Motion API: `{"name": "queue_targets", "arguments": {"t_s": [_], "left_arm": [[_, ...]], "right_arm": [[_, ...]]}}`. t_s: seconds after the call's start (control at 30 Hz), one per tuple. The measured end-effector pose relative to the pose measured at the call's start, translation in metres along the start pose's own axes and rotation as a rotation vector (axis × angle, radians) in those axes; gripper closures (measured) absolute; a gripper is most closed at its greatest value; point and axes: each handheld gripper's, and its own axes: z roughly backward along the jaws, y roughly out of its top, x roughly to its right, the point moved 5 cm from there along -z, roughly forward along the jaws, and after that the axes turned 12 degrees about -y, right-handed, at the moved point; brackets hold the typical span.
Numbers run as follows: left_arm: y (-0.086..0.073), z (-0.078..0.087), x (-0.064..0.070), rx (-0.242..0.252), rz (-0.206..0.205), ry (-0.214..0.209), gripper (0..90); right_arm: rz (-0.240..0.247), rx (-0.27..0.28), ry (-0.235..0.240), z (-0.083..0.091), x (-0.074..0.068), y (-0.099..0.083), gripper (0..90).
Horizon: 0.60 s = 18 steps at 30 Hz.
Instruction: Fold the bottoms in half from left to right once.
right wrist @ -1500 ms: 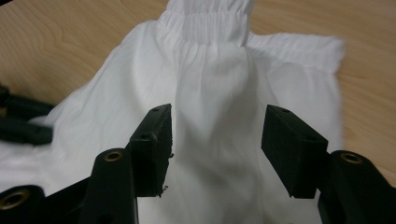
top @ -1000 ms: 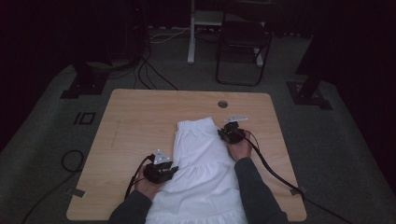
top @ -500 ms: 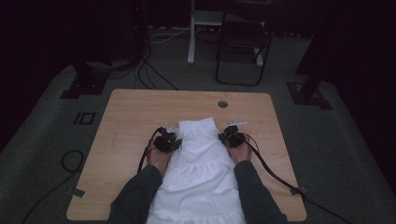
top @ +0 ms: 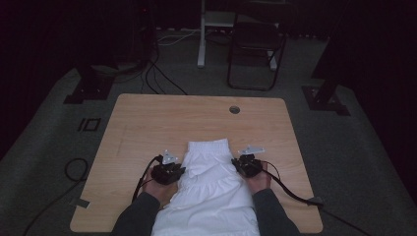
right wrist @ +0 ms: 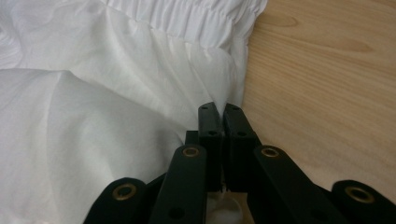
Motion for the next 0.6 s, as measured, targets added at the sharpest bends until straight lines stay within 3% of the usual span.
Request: {"name": "queue_targets", "arguments": {"t_s": [0.1, 0.17, 0.3, 0.43, 0.5, 0.6], "left_arm": [[0.016, 0.009, -0.011, 0.065, 0.049, -0.018, 52.4], [0.031, 0.009, -0.015, 0.107, 0.065, -0.065, 43.8], [0.049, -0.015, -0.019, 0.092, 0.059, -0.113, 30.9], [0.050, -0.040, -0.019, 0.045, 0.074, -0.103, 30.2], [0.049, -0.043, -0.019, 0.040, 0.076, -0.102, 31.5], [0.047, -0.046, -0.018, 0.028, 0.044, -0.089, 34.5]], "right_arm": [[-0.030, -0.009, 0.017, -0.001, 0.002, 0.001, 87.2], [-0.031, -0.005, 0.020, -0.001, 0.002, 0.000, 87.2], [-0.048, 0.002, 0.022, -0.001, 0.002, -0.001, 87.2], [-0.072, 0.012, 0.030, -0.001, 0.003, -0.002, 87.2], [-0.074, 0.014, 0.032, -0.001, 0.003, -0.003, 87.2], [-0.094, 0.016, 0.045, -0.001, 0.005, -0.003, 87.2]]}}
